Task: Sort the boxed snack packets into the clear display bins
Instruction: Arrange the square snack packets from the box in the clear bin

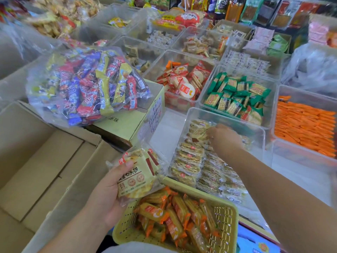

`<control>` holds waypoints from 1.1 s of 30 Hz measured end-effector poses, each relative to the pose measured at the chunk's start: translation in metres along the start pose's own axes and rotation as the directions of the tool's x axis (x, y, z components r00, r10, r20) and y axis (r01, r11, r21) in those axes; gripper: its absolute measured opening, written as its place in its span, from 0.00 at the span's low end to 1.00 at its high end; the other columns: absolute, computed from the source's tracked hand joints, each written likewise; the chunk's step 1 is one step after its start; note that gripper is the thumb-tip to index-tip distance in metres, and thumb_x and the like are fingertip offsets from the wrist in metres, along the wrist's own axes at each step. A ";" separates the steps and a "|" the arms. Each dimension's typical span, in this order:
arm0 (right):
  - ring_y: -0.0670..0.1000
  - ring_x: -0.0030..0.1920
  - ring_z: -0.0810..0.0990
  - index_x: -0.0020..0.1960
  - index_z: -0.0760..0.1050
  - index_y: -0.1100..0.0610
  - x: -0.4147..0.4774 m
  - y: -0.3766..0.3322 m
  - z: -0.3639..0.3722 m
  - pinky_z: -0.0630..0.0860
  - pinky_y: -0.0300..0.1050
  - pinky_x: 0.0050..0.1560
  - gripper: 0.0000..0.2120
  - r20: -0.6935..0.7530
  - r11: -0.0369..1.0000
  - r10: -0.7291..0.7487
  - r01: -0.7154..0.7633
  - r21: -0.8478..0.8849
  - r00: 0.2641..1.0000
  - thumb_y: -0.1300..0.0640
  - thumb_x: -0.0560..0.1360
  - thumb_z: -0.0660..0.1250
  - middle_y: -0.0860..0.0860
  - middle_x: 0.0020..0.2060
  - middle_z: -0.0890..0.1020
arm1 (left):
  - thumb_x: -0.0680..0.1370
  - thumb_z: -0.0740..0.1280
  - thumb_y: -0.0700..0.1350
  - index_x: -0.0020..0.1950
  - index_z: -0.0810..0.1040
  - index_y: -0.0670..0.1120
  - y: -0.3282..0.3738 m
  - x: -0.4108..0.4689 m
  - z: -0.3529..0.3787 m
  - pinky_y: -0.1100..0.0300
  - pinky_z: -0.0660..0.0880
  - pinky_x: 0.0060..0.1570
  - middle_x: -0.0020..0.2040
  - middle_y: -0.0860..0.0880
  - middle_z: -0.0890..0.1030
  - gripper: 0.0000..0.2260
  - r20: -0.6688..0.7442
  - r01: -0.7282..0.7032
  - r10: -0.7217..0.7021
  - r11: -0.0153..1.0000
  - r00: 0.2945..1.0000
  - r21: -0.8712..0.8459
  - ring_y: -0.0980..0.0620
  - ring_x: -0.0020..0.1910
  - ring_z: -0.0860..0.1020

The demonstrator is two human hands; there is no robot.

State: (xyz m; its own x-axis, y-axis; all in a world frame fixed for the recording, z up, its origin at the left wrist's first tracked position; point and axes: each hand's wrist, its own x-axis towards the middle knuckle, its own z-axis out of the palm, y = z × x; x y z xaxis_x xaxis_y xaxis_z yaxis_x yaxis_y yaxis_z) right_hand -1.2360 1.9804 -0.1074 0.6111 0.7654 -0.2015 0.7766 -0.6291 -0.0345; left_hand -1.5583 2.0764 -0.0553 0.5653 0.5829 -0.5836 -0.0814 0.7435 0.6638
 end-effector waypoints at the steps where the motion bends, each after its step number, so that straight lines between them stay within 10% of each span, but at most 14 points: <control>1: 0.56 0.53 0.76 0.55 0.81 0.52 0.000 0.001 -0.004 0.75 0.49 0.46 0.08 -0.049 0.999 -0.026 0.024 -0.027 0.998 0.57 0.79 0.65 0.52 0.50 0.75 | 0.69 0.73 0.47 0.53 0.88 0.47 0.000 0.000 0.000 0.47 0.85 0.42 0.56 0.39 0.86 0.14 0.002 -0.003 0.003 1.000 1.000 -0.003 0.40 0.50 0.87; 6: 0.57 0.54 0.76 0.51 0.80 0.55 0.005 -0.002 -0.014 0.75 0.54 0.56 0.11 -0.194 0.977 -0.184 0.200 0.071 0.964 0.52 0.82 0.61 0.51 0.55 0.76 | 0.69 0.73 0.46 0.52 0.88 0.48 0.002 -0.002 0.000 0.56 0.81 0.26 0.51 0.40 0.87 0.13 0.030 -0.011 0.012 0.999 0.999 -0.032 0.43 0.42 0.87; 12: 0.56 0.39 0.78 0.47 0.65 0.48 -0.001 -0.023 -0.013 0.77 0.52 0.37 0.07 0.076 0.956 -0.279 0.269 0.120 0.957 0.51 0.84 0.56 0.48 0.38 0.77 | 0.69 0.73 0.47 0.56 0.87 0.47 0.002 -0.004 -0.004 0.44 0.85 0.46 0.57 0.38 0.86 0.16 0.000 -0.007 0.007 1.000 1.000 -0.012 0.39 0.51 0.86; 17: 0.57 0.55 0.81 0.71 0.71 0.47 -0.003 -0.033 0.000 0.78 0.53 0.55 0.16 0.183 0.946 -0.261 0.213 0.243 0.948 0.55 0.84 0.58 0.53 0.60 0.82 | 0.69 0.72 0.45 0.49 0.89 0.45 0.003 -0.010 -0.006 0.53 0.83 0.32 0.52 0.39 0.87 0.12 0.003 -0.005 0.005 1.000 1.000 -0.021 0.41 0.44 0.87; 27: 0.56 0.71 0.69 0.75 0.69 0.52 -0.032 -0.047 -0.011 0.67 0.52 0.71 0.21 0.025 0.941 -0.204 0.189 0.282 0.979 0.47 0.84 0.58 0.53 0.71 0.75 | 0.68 0.75 0.47 0.51 0.88 0.47 0.006 -0.020 0.001 0.51 0.84 0.35 0.55 0.38 0.86 0.13 0.031 -0.016 0.015 0.999 0.999 0.035 0.40 0.48 0.87; 33: 0.41 0.53 0.77 0.67 0.72 0.39 -0.129 -0.106 -0.048 0.77 0.36 0.47 0.21 -0.232 0.556 -0.250 0.336 0.760 0.940 0.35 0.75 0.64 0.35 0.54 0.75 | 0.64 0.80 0.54 0.61 0.84 0.48 0.002 -0.018 0.015 0.48 0.82 0.42 0.57 0.38 0.85 0.27 -0.026 -0.072 0.076 0.987 0.997 0.144 0.38 0.53 0.86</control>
State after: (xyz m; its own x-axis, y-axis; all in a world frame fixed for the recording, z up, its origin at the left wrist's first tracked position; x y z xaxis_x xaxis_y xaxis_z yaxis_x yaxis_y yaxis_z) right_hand -1.3896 1.9544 -0.0310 0.4161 0.9081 0.0465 0.5206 -0.1960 -0.8310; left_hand -1.5566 2.0628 -0.0364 0.5358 0.6463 -0.5433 -0.0023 0.6446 0.7645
